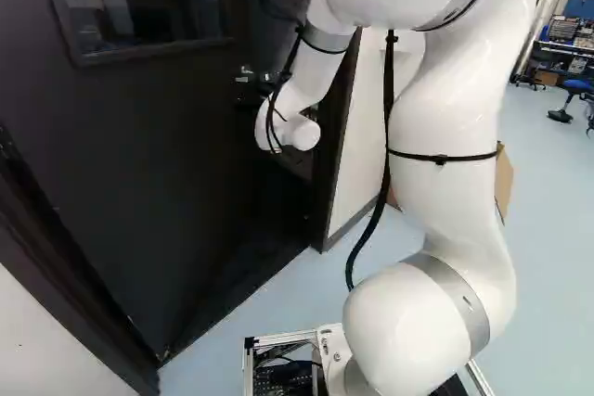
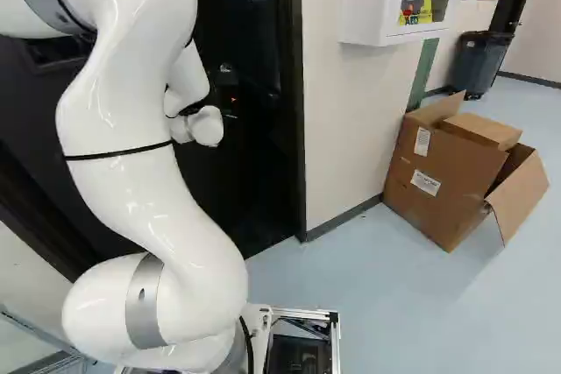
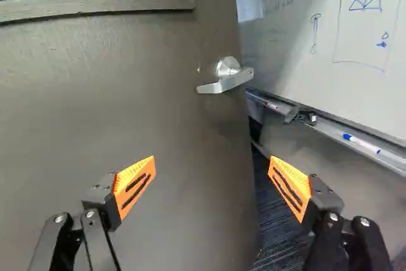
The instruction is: Open the door and move inside
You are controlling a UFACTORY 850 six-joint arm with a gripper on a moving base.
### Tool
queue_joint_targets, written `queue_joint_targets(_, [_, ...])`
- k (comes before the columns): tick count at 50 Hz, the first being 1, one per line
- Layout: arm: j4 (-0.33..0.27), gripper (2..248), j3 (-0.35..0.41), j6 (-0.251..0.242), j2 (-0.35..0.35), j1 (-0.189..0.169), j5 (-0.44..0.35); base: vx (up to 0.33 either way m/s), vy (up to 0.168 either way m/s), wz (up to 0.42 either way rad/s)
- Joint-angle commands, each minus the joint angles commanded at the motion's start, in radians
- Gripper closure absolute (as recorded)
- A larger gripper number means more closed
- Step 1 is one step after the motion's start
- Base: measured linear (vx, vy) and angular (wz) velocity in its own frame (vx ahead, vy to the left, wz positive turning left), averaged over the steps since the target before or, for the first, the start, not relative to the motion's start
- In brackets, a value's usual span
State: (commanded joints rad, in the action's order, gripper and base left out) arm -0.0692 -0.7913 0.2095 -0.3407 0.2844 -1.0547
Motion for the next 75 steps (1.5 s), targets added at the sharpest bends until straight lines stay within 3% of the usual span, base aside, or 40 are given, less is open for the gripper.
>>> queue_joint_targets(5, [0.05, 3, 0.004, -0.05, 0.003, 0.014, 0.0, 0.0, 0.0, 0.0])
queue_joint_targets(11, [0.109, 3, 0.005, -0.075, 0.004, 0.032, 0.0, 0.0, 0.0, 0.0])
queue_joint_targets(43, [0.384, 3, -0.006, -0.084, -0.005, 0.108, 0.0, 0.0, 0.0, 0.0])
queue_joint_targets(52, [0.411, 3, -0.013, -0.084, -0.01, 0.118, 0.002, 0.0, 0.0, 0.0])
queue_joint_targets(75, [0.415, 3, -0.084, -0.084, -0.068, 0.146, 0.0, 0.0, 0.0, 0.0])
